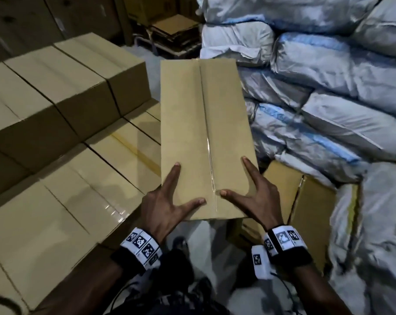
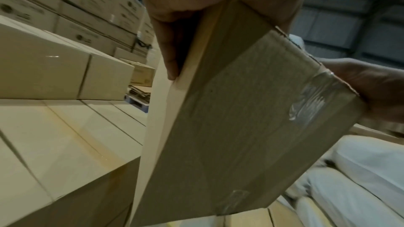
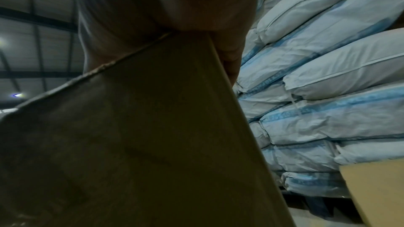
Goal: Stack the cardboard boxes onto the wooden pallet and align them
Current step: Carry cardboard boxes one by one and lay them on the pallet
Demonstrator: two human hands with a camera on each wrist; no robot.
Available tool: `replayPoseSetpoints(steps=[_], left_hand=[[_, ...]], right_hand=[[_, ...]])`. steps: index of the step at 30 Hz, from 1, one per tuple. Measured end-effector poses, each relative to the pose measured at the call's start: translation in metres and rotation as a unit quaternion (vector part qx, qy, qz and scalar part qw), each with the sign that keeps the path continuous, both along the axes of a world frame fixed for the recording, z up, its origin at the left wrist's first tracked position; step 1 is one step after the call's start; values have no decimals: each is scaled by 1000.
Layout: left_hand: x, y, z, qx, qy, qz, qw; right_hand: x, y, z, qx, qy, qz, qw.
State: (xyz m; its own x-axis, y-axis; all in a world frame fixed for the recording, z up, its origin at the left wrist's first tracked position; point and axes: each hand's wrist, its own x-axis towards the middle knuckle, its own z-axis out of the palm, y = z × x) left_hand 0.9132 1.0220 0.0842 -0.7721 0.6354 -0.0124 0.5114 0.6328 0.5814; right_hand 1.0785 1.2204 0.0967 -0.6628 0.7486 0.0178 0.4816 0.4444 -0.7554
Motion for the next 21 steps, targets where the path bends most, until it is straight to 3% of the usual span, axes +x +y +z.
replayPoseSetpoints(steps=[14,21], left_hand=[[-144,172,-54,-49,-72,86,992],[-183,226,-74,-48,-110,111,987]], right_hand=[[-217,230,-47,-29,-105,167,980],[-299,311,-71,-38,-125,259,957]])
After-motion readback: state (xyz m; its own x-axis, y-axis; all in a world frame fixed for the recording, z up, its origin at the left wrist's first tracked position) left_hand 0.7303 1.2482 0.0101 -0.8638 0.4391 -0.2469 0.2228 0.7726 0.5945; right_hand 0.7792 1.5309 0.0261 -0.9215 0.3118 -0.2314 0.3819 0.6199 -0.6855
